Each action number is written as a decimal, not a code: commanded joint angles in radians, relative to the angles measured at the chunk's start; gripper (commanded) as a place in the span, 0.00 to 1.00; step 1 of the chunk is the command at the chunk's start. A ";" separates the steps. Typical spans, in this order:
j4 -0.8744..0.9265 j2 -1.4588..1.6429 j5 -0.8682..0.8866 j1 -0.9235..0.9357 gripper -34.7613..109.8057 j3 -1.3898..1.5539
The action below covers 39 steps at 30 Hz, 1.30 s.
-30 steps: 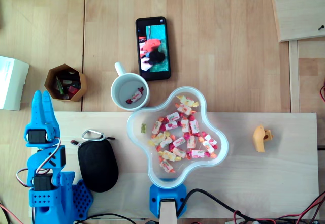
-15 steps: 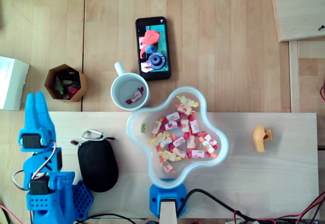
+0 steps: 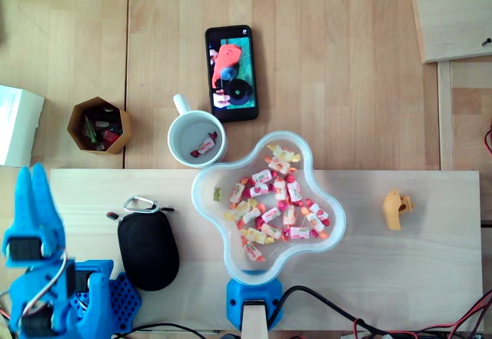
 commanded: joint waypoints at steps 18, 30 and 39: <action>0.575 -0.784 0.290 0.066 0.38 -0.943; 0.755 -1.066 0.462 0.497 0.38 -1.032; 0.758 -1.262 0.173 0.735 0.38 -1.181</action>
